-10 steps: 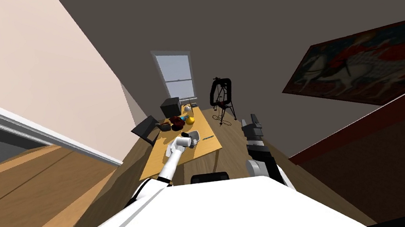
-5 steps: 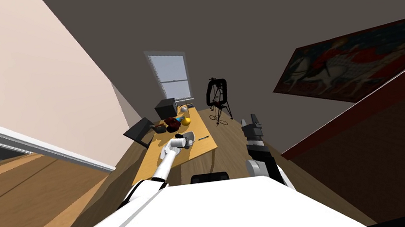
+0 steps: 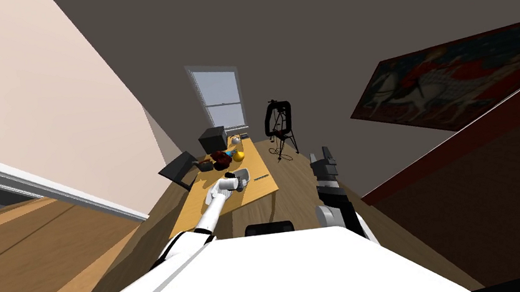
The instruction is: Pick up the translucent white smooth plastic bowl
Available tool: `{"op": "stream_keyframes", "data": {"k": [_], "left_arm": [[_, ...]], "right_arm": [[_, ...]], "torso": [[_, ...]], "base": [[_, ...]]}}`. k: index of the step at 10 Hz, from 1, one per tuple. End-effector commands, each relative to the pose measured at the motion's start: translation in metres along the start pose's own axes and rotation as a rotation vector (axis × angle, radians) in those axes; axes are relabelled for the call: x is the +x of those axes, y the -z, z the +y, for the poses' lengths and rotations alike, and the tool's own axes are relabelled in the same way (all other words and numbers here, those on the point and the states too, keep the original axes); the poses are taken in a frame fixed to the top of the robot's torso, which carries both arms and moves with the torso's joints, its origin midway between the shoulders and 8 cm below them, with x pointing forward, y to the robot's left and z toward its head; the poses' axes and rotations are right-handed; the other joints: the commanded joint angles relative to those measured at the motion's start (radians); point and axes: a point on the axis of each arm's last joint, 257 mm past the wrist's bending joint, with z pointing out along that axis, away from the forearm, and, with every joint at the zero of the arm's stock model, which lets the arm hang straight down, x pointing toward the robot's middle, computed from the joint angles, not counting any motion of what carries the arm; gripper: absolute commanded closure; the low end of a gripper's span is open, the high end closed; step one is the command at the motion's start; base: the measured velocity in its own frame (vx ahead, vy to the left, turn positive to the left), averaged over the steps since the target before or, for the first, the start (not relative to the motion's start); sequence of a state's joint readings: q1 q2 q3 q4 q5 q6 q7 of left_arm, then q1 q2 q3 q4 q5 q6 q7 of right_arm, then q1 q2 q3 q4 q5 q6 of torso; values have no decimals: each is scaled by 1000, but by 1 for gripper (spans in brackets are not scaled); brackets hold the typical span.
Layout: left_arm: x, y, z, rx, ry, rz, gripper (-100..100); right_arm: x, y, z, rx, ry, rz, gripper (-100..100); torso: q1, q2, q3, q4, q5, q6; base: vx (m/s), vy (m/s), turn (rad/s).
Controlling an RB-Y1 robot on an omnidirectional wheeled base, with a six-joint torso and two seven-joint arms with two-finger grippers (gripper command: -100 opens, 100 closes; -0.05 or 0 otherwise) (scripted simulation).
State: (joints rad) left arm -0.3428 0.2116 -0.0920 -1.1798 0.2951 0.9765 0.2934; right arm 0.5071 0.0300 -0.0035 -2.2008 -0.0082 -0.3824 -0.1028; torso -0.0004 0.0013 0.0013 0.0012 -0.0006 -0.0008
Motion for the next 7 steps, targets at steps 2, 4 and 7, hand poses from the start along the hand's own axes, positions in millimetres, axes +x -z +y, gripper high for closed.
{"op": "stream_keyframes", "data": {"k": [2,4,7], "left_arm": [[0,0,1,-1,0,0,0],[37,3,4,-6,-29,14,100],[77,10,13,-11,-57,29,100]], "right_arm": [[0,0,0,0,0,0,0],[0,0,0,0,0,0,0],[0,0,0,0,0,0,0]], "torso": [[0,0,0,0,0,0],[2,1,1,1,0,0],[4,1,2,2,0,0]], "base": [[0,0,0],[10,80,159],[20,90,103]]}}
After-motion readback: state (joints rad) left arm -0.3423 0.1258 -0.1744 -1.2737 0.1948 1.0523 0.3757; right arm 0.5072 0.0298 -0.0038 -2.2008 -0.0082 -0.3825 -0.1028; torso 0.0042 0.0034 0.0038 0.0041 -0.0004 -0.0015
